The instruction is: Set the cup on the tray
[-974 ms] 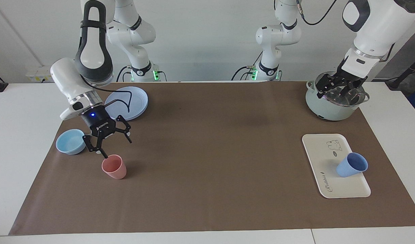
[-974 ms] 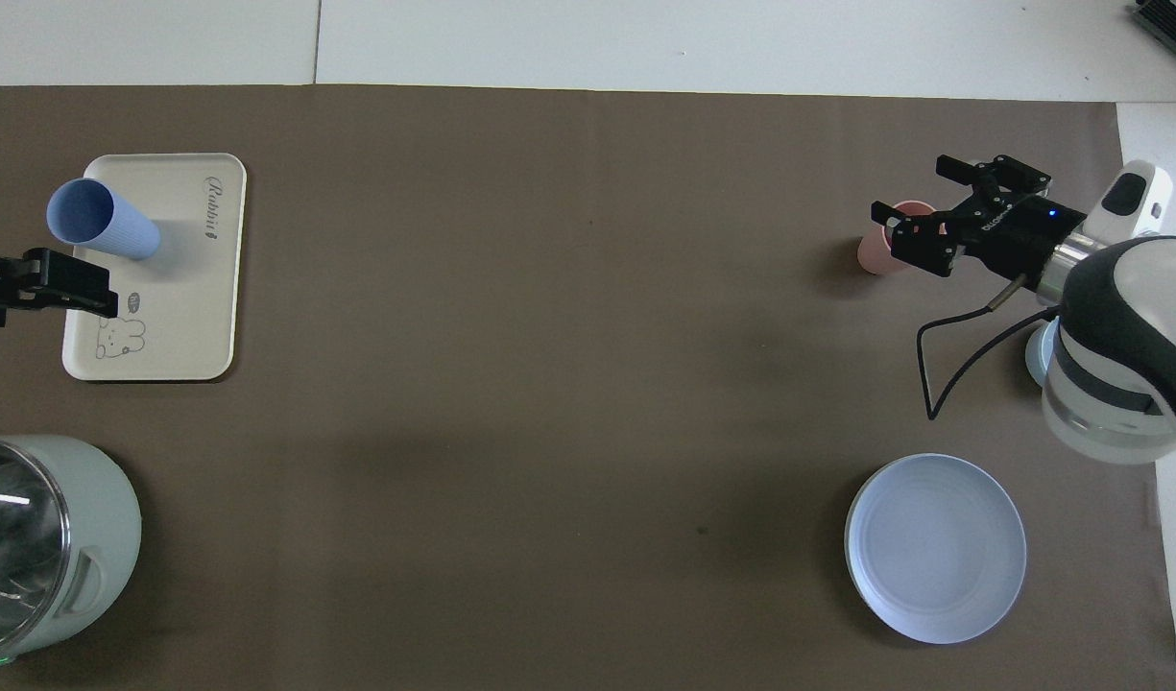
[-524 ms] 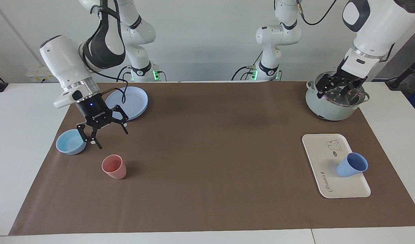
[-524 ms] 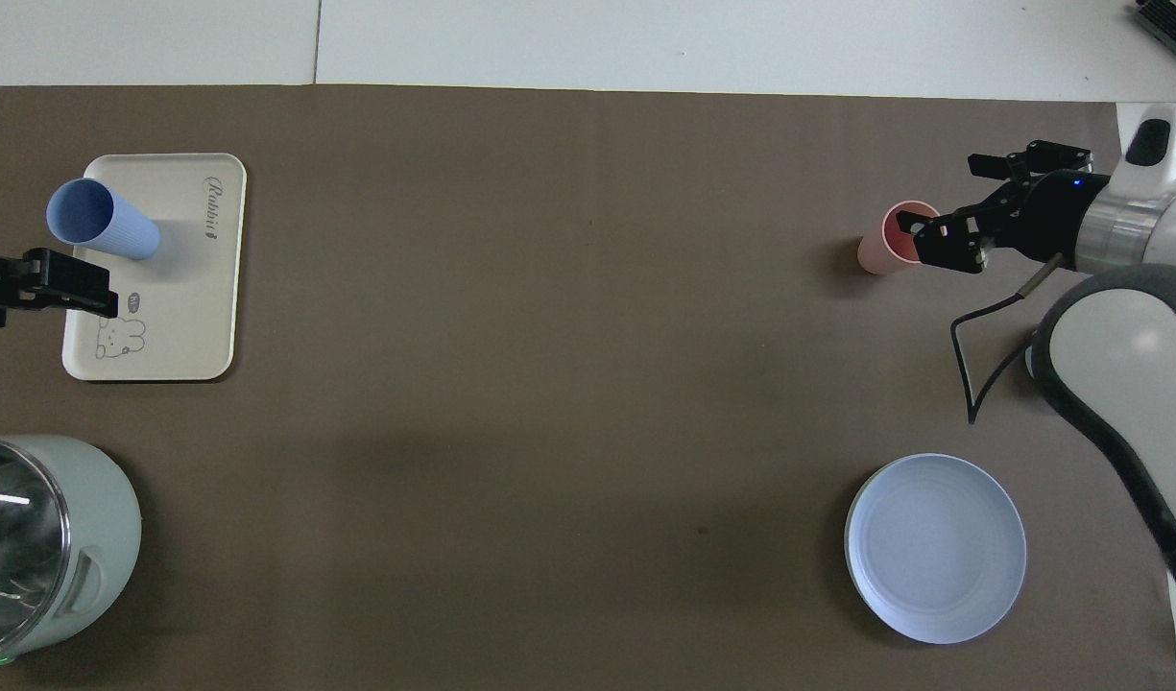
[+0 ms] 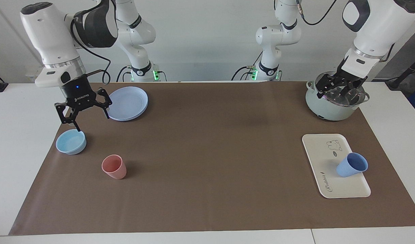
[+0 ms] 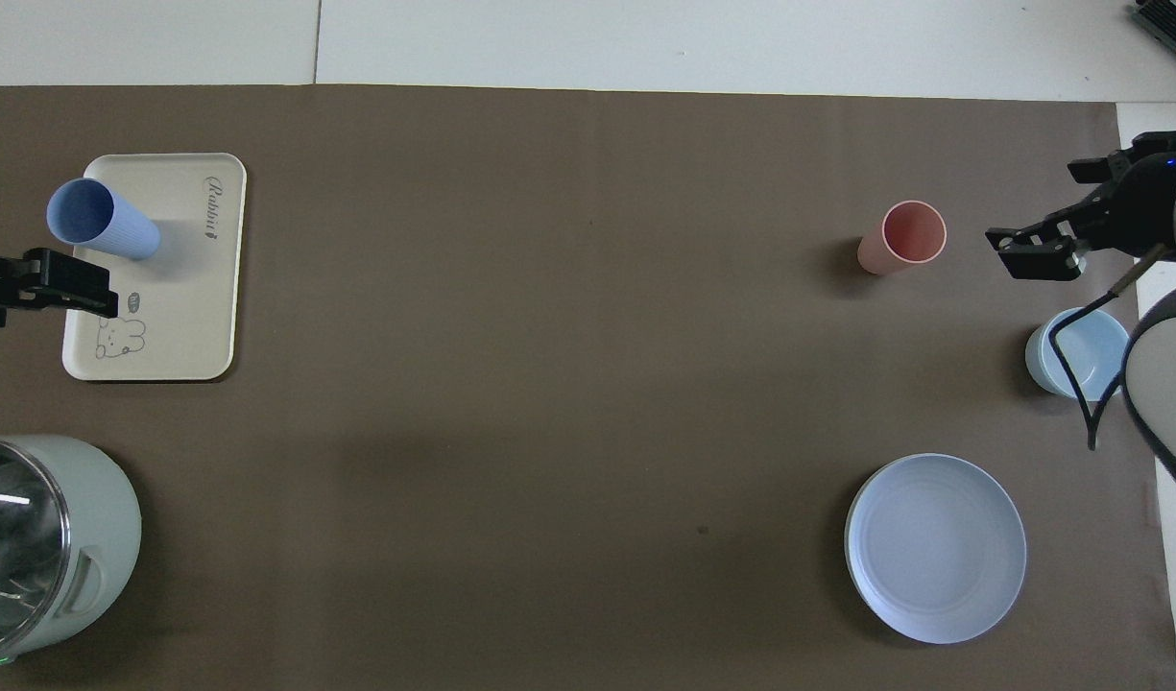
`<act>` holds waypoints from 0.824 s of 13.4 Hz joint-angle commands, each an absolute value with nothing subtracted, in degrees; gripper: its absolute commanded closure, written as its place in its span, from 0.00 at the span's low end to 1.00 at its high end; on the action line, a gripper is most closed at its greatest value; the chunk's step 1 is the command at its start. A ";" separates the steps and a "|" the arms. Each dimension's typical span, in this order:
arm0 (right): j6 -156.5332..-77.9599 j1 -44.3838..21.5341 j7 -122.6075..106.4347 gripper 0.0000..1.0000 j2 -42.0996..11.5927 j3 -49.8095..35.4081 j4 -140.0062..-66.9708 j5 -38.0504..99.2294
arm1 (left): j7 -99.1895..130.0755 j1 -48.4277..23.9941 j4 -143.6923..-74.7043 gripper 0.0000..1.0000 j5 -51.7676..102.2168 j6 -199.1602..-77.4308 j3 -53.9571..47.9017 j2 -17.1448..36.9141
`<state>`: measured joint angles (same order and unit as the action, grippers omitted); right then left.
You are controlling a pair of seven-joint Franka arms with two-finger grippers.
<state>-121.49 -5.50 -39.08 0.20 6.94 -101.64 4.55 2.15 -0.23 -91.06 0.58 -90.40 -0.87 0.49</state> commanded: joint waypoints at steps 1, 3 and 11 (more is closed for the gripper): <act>-116.65 -5.27 -24.58 0.00 1.75 6.68 -100.82 0.71 | 2.20 0.00 -93.25 0.00 -0.62 -91.14 -1.05 -1.41; -109.64 -4.84 -13.85 0.00 1.50 6.68 -97.66 -0.17 | 2.11 0.00 -93.25 0.00 -0.62 -91.14 -1.05 -1.41; -88.16 -3.52 3.50 0.00 3.16 6.50 -90.79 -1.06 | 2.02 -0.17 -93.25 0.00 -0.62 -91.14 -1.05 -1.41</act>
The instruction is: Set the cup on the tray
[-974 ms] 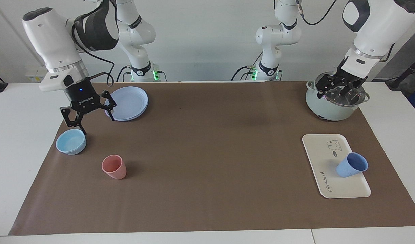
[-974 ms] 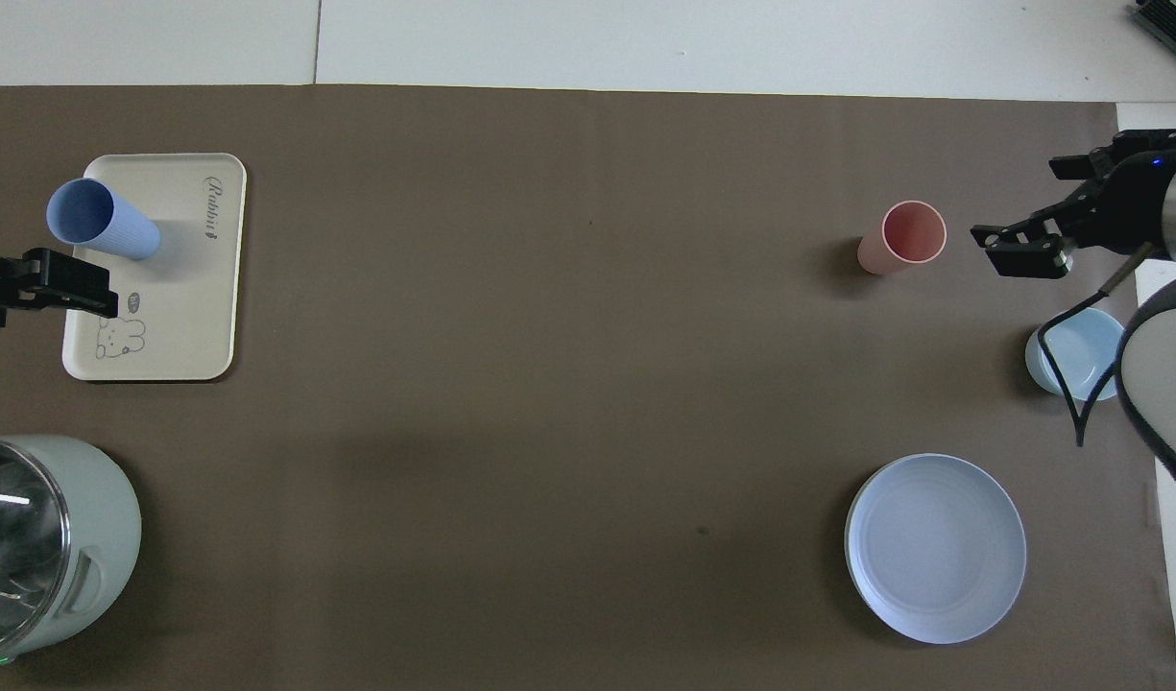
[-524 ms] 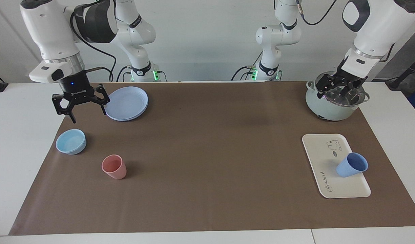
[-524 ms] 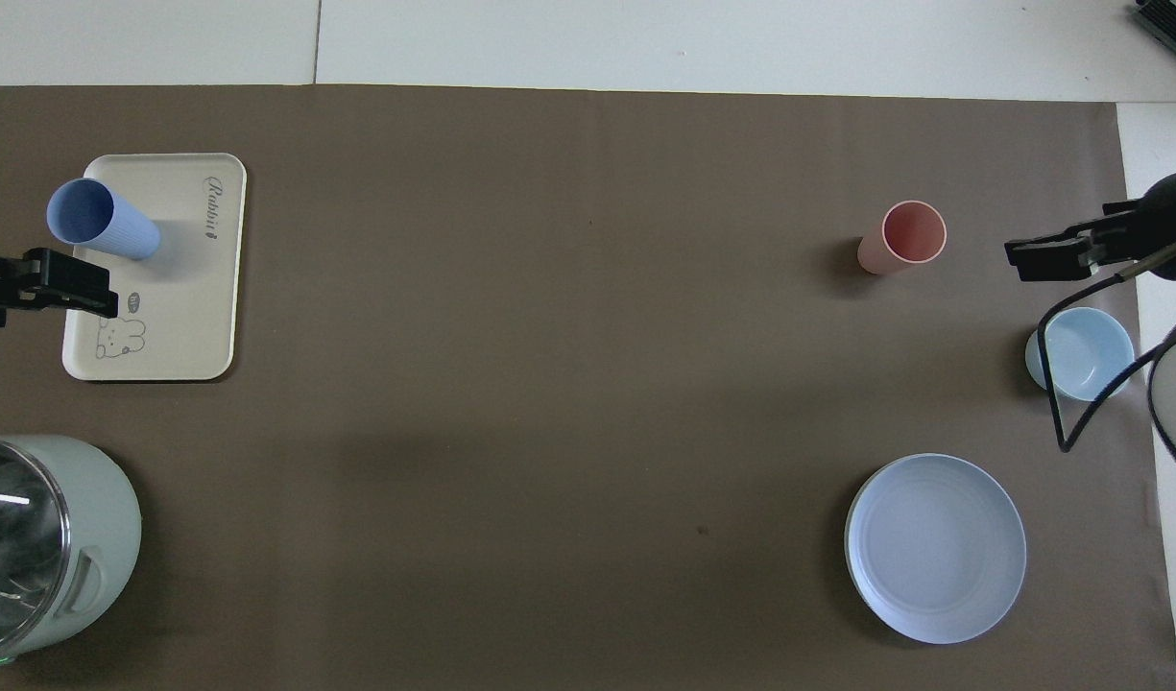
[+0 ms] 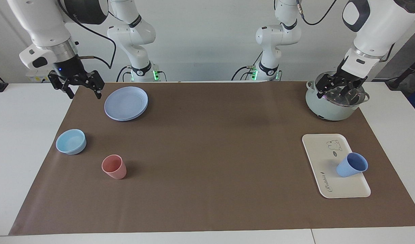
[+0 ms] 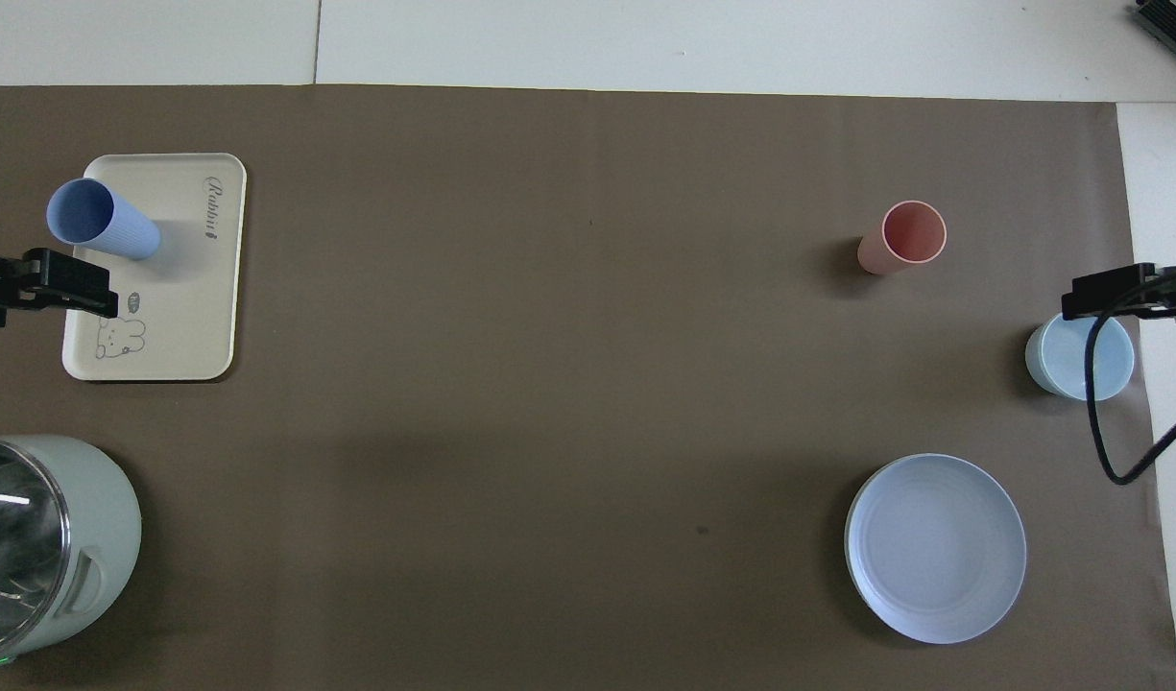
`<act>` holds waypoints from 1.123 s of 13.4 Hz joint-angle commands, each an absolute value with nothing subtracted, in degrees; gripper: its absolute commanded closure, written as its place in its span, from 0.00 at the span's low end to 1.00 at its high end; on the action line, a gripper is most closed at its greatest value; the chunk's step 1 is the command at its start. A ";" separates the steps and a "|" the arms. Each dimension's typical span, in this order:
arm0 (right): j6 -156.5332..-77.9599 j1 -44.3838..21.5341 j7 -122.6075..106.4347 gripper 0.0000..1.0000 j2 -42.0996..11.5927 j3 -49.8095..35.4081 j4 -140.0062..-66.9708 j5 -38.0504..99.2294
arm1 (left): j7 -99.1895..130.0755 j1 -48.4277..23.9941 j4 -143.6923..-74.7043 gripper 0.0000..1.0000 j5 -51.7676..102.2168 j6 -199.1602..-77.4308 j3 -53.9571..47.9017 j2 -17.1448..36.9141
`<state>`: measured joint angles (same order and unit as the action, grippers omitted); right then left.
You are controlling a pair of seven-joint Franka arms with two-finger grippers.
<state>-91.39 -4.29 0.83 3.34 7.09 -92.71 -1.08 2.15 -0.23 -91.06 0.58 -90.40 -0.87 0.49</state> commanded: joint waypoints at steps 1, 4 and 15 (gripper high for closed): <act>-87.89 -3.60 5.08 0.00 3.25 6.33 -90.79 -0.88 | 2.02 -0.26 -93.25 0.00 -0.62 -91.14 -1.14 -1.41; -88.59 -3.95 5.01 0.00 3.95 6.33 -92.37 -0.70 | 2.02 -0.09 -93.25 0.00 -0.62 -91.49 -1.14 -1.41; -90.44 -4.31 4.31 0.00 4.22 5.98 -93.60 -0.18 | 1.76 -0.09 -92.73 0.00 -0.62 -91.32 -1.05 -1.41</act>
